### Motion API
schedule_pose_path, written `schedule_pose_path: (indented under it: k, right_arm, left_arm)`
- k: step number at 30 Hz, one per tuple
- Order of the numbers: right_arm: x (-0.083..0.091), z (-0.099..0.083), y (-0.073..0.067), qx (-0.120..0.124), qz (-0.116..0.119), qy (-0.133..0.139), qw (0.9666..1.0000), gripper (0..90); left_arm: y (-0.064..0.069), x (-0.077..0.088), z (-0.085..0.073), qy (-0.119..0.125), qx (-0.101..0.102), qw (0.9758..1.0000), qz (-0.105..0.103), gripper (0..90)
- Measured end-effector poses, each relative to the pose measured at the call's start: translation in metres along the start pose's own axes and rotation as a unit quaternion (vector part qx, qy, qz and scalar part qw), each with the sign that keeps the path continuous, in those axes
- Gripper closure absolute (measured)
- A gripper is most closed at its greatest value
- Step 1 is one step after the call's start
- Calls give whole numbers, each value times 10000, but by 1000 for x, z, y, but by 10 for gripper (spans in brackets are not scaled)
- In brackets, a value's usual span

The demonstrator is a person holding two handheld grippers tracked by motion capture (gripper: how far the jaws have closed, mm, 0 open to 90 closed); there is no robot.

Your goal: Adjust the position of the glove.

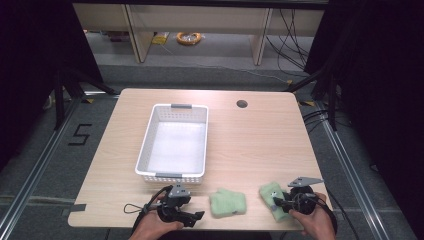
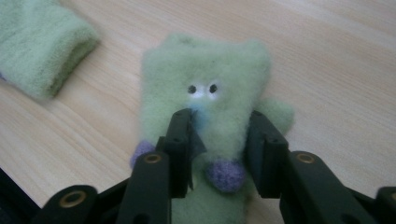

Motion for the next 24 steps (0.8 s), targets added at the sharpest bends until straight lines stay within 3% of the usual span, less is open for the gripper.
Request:
schedule_pose_path:
  k: [2, 3, 4, 5, 6, 7, 8, 11, 12, 18, 19, 20, 24]
  right_arm:
    - [-2, 1, -1, -54, 1, 95, 9999, 684]
    - [-3, 0, 0, 101, -36, 155, 9998, 731]
    - [0, 0, -2, 39, 54, -1, 10000, 749]
    - [1, 1, -3, 112, 73, -23, 9999, 778]
    - [-1, 2, -4, 197, 35, 39, 9998, 790]
    - [-1, 2, -6, 157, 29, 37, 9999, 799]
    - [3, 2, -6, 217, 66, -136, 9996, 805]
    - [4, 2, -4, 417, 81, -22, 9991, 822]
    - [5, 4, -5, 366, 132, 59, 9992, 825]
    - [20, 19, -6, 830, 237, 361, 9956, 829]
    - [21, 23, -7, 817, 200, 544, 9950, 829]
    - [25, 26, -9, 845, 262, 493, 9949, 829]
    - [34, 41, -15, 1239, 418, 691, 9890, 829]
  left_arm:
    - [1, 0, 1, 52, 30, 10000, -36, 290]
    - [0, 1, 1, -4, -26, 10000, -23, 290]
    - [0, 1, 0, 19, -27, 10000, -35, 291]
    - [1, 0, 0, 62, 36, 10000, -46, 291]
    - [0, 0, 0, -9, -28, 10000, -19, 291]
    - [0, 0, 0, 4, 3, 10000, -25, 291]
    - [0, 0, 0, -16, 2, 10000, -34, 291]
    - [0, 0, 0, 51, 32, 10000, -37, 291]
    - [0, 0, 1, 52, 57, 10000, -62, 291]
    - [-1, 0, 1, 47, 67, 10000, -43, 292]
    - [0, 1, 2, 72, 69, 9999, -77, 291]
    - [0, 2, 2, 46, 38, 9999, -86, 291]
    - [2, 4, 5, 198, 198, 9995, -155, 291]
Point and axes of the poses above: each handheld gripper's, and its own axes: x roughly backward along the jaws, z roughly out of its top, y roughly to its right, the point moved 4 cm from there along -x, roughly forward along the jaws, and after that the axes turned 13 degrees about x, right-handed, at the moved point
